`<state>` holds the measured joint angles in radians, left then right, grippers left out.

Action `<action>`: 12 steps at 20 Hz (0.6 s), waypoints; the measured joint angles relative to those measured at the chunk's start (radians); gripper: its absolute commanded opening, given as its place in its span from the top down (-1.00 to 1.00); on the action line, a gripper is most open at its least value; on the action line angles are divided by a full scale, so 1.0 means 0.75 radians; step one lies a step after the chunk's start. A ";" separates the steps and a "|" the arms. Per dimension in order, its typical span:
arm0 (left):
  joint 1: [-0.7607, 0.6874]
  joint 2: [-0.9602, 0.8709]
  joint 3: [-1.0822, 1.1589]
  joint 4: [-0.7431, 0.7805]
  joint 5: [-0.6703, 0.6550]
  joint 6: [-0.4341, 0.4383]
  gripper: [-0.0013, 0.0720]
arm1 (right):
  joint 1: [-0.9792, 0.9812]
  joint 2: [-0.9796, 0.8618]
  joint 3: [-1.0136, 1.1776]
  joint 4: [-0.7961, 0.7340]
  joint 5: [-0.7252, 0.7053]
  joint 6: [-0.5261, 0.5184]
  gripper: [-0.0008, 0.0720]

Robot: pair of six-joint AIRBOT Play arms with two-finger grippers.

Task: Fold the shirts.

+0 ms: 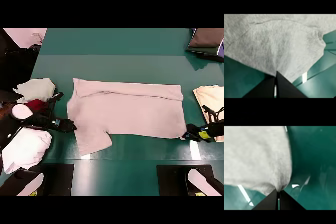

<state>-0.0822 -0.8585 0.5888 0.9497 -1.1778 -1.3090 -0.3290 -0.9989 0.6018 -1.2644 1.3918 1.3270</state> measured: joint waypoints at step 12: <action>-0.001 -0.064 0.283 -0.011 0.153 -0.080 0.89 | 0.073 -0.030 0.458 0.018 0.062 0.058 0.95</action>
<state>-0.0830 -0.9066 0.8013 0.9417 -1.0634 -1.3689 -0.2745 -1.0214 0.9455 -1.2510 1.4380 1.3705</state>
